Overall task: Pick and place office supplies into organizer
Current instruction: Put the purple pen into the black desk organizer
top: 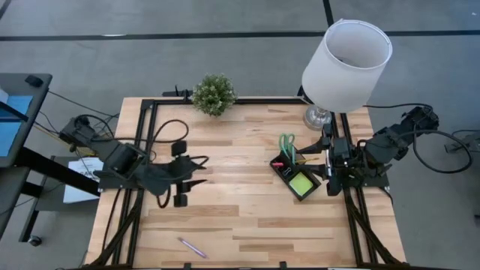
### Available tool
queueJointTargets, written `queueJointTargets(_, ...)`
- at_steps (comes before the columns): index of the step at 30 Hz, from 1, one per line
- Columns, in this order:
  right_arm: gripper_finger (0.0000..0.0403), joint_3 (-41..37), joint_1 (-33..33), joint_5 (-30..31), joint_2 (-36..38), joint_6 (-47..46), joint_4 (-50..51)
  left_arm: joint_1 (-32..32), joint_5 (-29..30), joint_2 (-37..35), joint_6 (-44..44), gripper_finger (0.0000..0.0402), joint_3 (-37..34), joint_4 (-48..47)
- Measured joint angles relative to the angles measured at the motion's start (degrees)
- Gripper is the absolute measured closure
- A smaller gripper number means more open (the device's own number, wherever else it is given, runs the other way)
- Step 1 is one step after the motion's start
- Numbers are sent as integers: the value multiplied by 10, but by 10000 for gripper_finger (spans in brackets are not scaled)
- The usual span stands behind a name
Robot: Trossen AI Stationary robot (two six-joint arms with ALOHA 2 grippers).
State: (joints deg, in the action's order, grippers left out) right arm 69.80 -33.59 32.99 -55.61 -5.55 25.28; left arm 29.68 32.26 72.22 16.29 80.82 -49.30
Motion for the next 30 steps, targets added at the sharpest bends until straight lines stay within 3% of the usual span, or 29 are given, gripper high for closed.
queueJointTargets(6, 228, 0, 0, 0, 0, 0, 0, 31, -8, -113, 46, 242, -211, 148)
queueJointTargets(14, 228, 0, 0, 0, 0, 0, 0, 64, -185, -244, 29, 242, -473, 382)
queueJointTargets(16, 228, 0, 0, 0, 0, 0, 0, 71, -203, -262, 28, 242, -525, 400)
queueJointTargets(22, 228, 0, 0, 0, 0, 0, 0, 121, -249, -272, 40, 242, -652, 583)
queueJointTargets(25, 228, 0, 0, 0, 0, 0, 0, 153, -230, -256, 1, 242, -694, 689)
queueJointTargets(30, 228, 0, 0, 0, 0, 0, 0, 185, -208, -192, -25, 242, -722, 755)
